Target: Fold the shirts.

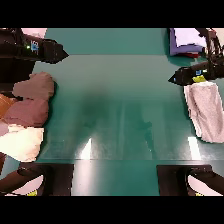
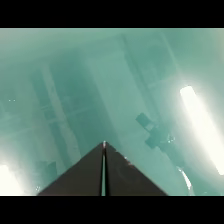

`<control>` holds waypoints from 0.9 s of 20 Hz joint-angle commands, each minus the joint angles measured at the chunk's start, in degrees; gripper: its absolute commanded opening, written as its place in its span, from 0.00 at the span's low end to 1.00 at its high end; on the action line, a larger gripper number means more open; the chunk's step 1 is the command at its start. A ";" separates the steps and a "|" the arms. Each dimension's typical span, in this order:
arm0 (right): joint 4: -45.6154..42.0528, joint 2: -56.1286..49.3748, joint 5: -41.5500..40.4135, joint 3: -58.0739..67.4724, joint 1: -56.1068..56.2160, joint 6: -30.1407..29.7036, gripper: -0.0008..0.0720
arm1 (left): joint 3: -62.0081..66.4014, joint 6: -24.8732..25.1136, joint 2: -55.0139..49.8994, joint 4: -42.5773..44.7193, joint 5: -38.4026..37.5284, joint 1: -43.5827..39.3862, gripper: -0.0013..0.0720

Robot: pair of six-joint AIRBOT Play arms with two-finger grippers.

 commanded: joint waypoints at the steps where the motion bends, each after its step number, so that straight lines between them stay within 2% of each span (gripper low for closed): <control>1: 0.00 -0.04 -0.04 0.04 0.04 0.04 0.03 | 0.00 0.00 0.00 0.02 0.02 0.00 0.05; 12: 0.02 -0.04 0.00 0.04 0.04 0.04 0.03 | 0.00 -0.07 0.00 -0.26 0.55 -0.02 0.05; 14: 0.02 -0.04 0.02 0.04 0.04 0.04 0.03 | 0.00 0.07 0.00 0.04 3.04 0.00 0.05; 15: 0.02 -0.04 0.02 0.04 0.04 0.04 0.03 | 0.00 0.42 0.00 1.97 4.52 0.00 0.11; 16: 0.04 -0.04 0.00 0.04 0.07 0.04 0.03 | 0.00 1.77 -0.02 4.98 5.42 0.00 0.55; 17: 0.04 -0.04 0.04 0.04 0.04 0.04 0.03 | 0.00 0.57 -0.13 10.91 6.12 0.07 0.91; 18: 0.07 -0.04 0.07 0.04 0.04 0.04 0.03 | 0.00 -1.25 -0.52 17.40 6.19 0.39 0.91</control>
